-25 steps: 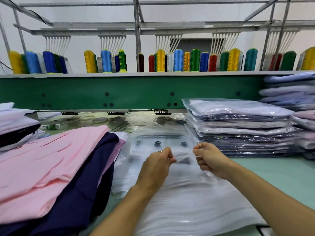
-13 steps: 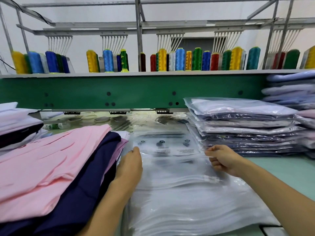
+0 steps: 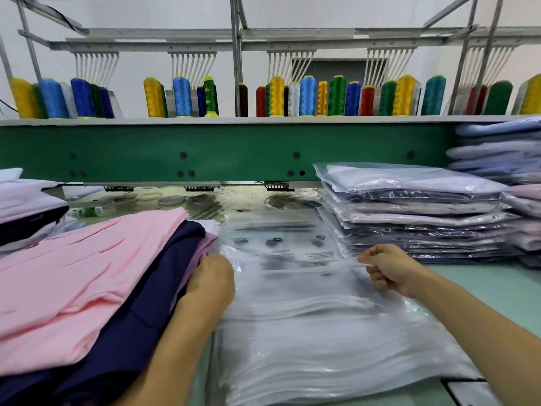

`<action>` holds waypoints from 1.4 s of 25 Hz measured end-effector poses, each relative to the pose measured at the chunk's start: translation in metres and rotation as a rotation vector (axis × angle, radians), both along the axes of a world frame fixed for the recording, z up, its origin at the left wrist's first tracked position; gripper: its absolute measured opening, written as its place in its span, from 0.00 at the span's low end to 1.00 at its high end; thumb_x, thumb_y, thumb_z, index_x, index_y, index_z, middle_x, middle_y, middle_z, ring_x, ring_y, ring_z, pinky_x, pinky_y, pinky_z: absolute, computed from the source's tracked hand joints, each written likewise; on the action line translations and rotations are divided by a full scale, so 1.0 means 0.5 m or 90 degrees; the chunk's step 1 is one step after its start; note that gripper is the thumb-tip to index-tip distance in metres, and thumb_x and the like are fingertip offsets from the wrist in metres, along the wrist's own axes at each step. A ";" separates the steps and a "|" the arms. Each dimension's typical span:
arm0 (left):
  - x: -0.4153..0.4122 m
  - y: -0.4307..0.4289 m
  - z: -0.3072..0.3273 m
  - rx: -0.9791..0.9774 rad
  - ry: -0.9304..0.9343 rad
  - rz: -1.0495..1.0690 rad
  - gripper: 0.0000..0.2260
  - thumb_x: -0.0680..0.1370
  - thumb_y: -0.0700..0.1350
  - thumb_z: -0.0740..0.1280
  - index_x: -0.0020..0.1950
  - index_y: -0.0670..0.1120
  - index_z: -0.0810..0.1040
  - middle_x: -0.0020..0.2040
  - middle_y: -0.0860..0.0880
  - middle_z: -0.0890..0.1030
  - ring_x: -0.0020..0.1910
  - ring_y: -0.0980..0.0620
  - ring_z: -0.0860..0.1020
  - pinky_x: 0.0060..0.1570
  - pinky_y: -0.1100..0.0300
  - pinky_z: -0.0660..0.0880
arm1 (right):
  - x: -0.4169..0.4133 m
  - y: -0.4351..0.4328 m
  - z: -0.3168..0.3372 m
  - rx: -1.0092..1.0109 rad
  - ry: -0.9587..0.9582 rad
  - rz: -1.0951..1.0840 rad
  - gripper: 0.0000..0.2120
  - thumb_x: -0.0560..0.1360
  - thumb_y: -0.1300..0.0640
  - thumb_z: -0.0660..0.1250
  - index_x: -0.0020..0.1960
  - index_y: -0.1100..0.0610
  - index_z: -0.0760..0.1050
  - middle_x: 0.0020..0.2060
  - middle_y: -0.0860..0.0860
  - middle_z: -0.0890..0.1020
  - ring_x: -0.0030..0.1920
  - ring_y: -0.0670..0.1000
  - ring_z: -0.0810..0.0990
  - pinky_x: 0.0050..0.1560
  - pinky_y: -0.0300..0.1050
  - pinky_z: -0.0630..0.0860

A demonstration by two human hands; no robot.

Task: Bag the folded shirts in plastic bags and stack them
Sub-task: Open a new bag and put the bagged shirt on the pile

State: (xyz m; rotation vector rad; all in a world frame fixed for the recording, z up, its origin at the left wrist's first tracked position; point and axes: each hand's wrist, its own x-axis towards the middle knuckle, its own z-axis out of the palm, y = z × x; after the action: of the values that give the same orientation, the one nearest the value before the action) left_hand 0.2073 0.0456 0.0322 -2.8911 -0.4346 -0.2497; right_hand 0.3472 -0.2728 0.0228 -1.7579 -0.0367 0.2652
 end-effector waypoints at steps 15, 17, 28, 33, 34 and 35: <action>-0.008 -0.055 -0.014 -0.218 -0.263 -0.183 0.25 0.79 0.65 0.62 0.35 0.47 0.64 0.31 0.51 0.71 0.33 0.48 0.70 0.30 0.55 0.66 | -0.054 0.044 0.023 -0.290 -0.364 0.122 0.17 0.71 0.37 0.73 0.44 0.52 0.80 0.38 0.47 0.82 0.37 0.45 0.78 0.41 0.44 0.75; -0.007 -0.057 -0.016 -0.230 -0.295 -0.186 0.16 0.81 0.59 0.63 0.41 0.50 0.68 0.36 0.53 0.76 0.38 0.48 0.74 0.36 0.53 0.73 | -0.068 0.054 0.032 -0.275 -0.443 0.154 0.16 0.70 0.36 0.73 0.46 0.47 0.78 0.43 0.44 0.84 0.47 0.43 0.82 0.50 0.46 0.78; 0.000 -0.042 -0.025 -0.130 -0.221 -0.143 0.28 0.74 0.30 0.59 0.68 0.56 0.73 0.66 0.58 0.73 0.55 0.48 0.79 0.42 0.53 0.76 | -0.085 0.110 0.006 -0.621 -0.553 0.250 0.47 0.69 0.77 0.55 0.79 0.41 0.59 0.78 0.41 0.62 0.75 0.48 0.60 0.73 0.47 0.65; 0.001 -0.038 -0.011 -0.104 -0.371 -0.083 0.36 0.70 0.28 0.61 0.75 0.52 0.65 0.75 0.58 0.68 0.55 0.50 0.80 0.39 0.56 0.73 | -0.089 0.128 0.015 -0.402 -0.625 0.104 0.38 0.68 0.77 0.56 0.64 0.39 0.67 0.62 0.48 0.77 0.57 0.49 0.76 0.54 0.45 0.75; 0.001 -0.038 -0.006 -0.117 -0.397 -0.055 0.31 0.70 0.28 0.61 0.70 0.51 0.68 0.66 0.56 0.77 0.47 0.48 0.80 0.36 0.55 0.72 | -0.085 0.124 0.018 -0.360 -0.630 0.076 0.33 0.69 0.76 0.56 0.56 0.38 0.66 0.51 0.51 0.80 0.45 0.50 0.78 0.41 0.45 0.75; 0.000 -0.038 -0.002 -0.118 -0.402 -0.021 0.26 0.71 0.29 0.61 0.65 0.49 0.67 0.53 0.53 0.81 0.40 0.48 0.78 0.32 0.54 0.69 | -0.080 0.119 0.019 -0.340 -0.625 0.063 0.29 0.71 0.75 0.58 0.53 0.40 0.64 0.45 0.51 0.79 0.39 0.51 0.77 0.35 0.48 0.74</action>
State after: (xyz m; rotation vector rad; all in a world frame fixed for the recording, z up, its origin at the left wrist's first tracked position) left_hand 0.2073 0.0266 0.0311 -2.9394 -0.5256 -1.1982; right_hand 0.3070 -0.2132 0.0323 -2.2610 -0.8217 -0.5917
